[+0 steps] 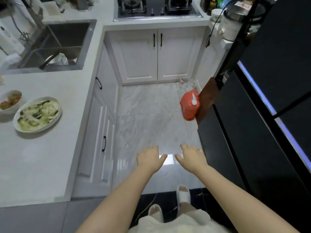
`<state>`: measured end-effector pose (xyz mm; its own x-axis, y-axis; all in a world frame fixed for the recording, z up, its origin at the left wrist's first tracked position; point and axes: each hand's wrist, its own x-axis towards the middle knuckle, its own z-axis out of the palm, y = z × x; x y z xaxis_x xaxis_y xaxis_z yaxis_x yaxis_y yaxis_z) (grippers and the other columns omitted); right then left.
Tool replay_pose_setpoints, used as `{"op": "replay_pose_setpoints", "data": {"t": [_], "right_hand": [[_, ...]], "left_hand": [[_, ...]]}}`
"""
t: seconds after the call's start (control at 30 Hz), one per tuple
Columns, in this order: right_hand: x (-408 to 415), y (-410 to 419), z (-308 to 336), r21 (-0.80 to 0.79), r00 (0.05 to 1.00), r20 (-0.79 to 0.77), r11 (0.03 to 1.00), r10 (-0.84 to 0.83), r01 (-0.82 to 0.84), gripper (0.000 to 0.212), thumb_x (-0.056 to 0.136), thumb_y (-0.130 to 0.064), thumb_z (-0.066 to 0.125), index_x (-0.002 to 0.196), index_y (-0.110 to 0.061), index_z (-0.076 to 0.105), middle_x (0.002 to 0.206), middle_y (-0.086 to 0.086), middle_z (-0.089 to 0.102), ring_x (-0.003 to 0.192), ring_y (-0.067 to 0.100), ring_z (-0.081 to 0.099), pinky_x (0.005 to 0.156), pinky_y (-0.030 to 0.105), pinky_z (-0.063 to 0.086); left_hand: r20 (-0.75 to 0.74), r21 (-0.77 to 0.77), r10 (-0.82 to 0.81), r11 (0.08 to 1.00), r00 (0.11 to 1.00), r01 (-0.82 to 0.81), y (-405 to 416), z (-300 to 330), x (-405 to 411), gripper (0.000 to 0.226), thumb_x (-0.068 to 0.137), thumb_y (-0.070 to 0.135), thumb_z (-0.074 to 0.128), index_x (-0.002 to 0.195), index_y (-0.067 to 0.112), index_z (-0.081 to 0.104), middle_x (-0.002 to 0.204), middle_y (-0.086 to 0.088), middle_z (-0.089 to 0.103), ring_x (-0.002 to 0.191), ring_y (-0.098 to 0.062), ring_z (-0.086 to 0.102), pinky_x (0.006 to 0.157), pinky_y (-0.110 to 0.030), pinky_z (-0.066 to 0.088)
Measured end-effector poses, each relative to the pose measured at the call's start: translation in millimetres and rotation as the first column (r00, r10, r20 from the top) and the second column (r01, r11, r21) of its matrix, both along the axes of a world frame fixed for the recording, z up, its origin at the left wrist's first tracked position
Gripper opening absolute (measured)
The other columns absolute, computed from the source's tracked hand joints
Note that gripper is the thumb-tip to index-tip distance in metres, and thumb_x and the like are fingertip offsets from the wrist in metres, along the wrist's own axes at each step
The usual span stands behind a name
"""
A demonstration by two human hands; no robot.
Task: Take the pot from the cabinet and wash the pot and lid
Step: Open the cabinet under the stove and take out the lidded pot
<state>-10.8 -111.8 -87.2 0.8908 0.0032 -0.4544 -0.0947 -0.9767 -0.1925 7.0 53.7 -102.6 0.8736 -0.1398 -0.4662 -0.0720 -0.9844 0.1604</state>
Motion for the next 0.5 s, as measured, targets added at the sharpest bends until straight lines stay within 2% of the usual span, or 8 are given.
{"op": "replay_pose_setpoints", "data": {"t": [0.23, 0.5], "right_hand": [[35.5, -15.7, -16.5, 0.008, 0.998, -0.032, 0.999, 0.050, -0.050, 0.051, 0.094, -0.044, 0.039, 0.135, -0.014, 0.040, 0.137, 0.007, 0.052, 0.123, 0.027, 0.050, 0.102, 0.041, 0.038], [100.4, -59.6, -24.4, 0.010, 0.988, -0.081, 0.991, 0.130, -0.130, 0.052, 0.093, -0.045, 0.039, 0.134, -0.013, 0.041, 0.138, 0.007, 0.050, 0.124, 0.029, 0.048, 0.102, 0.041, 0.037]], "left_hand": [[-0.030, 0.039, 0.032, 0.999, 0.999, -0.031, -17.4, -12.8, 28.9, 0.060, 0.092, 0.058, 0.033, 0.134, 0.016, 0.044, 0.129, -0.007, 0.058, 0.114, -0.026, 0.057, 0.086, -0.037, 0.045], [-0.032, 0.089, 0.093, 0.992, 0.995, -0.090, -57.0, -17.8, 79.8, 0.060, 0.091, 0.058, 0.032, 0.129, 0.015, 0.049, 0.120, -0.005, 0.064, 0.108, -0.025, 0.060, 0.082, -0.034, 0.045]]}}
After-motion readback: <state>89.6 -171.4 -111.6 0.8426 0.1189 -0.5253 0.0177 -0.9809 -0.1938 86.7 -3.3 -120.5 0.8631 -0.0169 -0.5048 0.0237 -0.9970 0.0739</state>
